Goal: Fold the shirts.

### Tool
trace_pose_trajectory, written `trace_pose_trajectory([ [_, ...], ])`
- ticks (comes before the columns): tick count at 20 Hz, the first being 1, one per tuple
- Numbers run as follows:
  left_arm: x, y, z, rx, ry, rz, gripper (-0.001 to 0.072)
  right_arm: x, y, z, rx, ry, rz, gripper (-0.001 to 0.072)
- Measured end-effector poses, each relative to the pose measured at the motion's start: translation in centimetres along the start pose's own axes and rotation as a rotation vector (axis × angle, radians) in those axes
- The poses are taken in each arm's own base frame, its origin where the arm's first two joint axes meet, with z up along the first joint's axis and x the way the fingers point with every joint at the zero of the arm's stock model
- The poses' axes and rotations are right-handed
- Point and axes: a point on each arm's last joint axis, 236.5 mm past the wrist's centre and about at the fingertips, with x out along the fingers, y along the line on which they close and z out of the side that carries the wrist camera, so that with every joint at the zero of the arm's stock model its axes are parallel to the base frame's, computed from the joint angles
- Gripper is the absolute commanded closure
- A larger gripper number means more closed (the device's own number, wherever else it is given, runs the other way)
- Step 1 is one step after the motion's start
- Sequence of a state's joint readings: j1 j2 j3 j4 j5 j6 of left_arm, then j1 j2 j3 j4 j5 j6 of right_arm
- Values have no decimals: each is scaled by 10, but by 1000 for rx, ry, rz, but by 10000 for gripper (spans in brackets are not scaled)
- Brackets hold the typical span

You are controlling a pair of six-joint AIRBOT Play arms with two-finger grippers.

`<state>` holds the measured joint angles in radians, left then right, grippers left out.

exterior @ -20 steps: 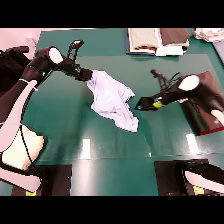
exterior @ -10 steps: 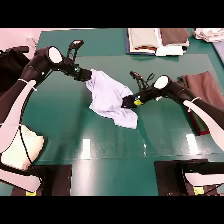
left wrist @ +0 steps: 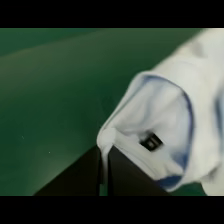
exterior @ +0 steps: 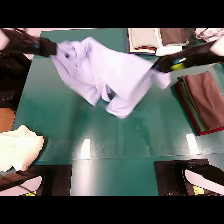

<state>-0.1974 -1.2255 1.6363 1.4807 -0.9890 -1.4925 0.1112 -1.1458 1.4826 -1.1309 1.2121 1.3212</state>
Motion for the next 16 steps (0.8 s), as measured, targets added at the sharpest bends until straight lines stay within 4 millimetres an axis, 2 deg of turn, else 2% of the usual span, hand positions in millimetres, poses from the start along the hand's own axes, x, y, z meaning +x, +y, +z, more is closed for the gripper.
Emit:
trace_pose_trajectory([
  [2, -51, 3, 29, 7, -123, 19, 678, -56, -4, 24, -36, -116, -72, 694],
  [5, -139, 1, 63, 22, -318, 40, 678, -136, -2, 47, -75, -280, -167, 694],
  [7, -196, -3, 76, 30, -437, 47, 678, -184, 4, 54, -92, -375, -221, 694],
  [9, -248, -7, 85, 36, -553, 51, 678, -224, 6, 55, -99, -446, -283, 694],
  [11, -294, -10, 91, 40, -661, 54, 678, -254, 7, 54, -98, -495, -339, 694],
  [13, -323, -14, 93, 42, -730, 51, 679, -274, 4, 52, -91, -519, -391, 694],
  [15, -332, -16, 92, 40, -746, 42, 678, -279, -2, 52, -74, -505, -409, 694],
  [16, -327, -16, 90, 39, -726, 39, 678, -274, -7, 52, -60, -478, -403, 694],
])
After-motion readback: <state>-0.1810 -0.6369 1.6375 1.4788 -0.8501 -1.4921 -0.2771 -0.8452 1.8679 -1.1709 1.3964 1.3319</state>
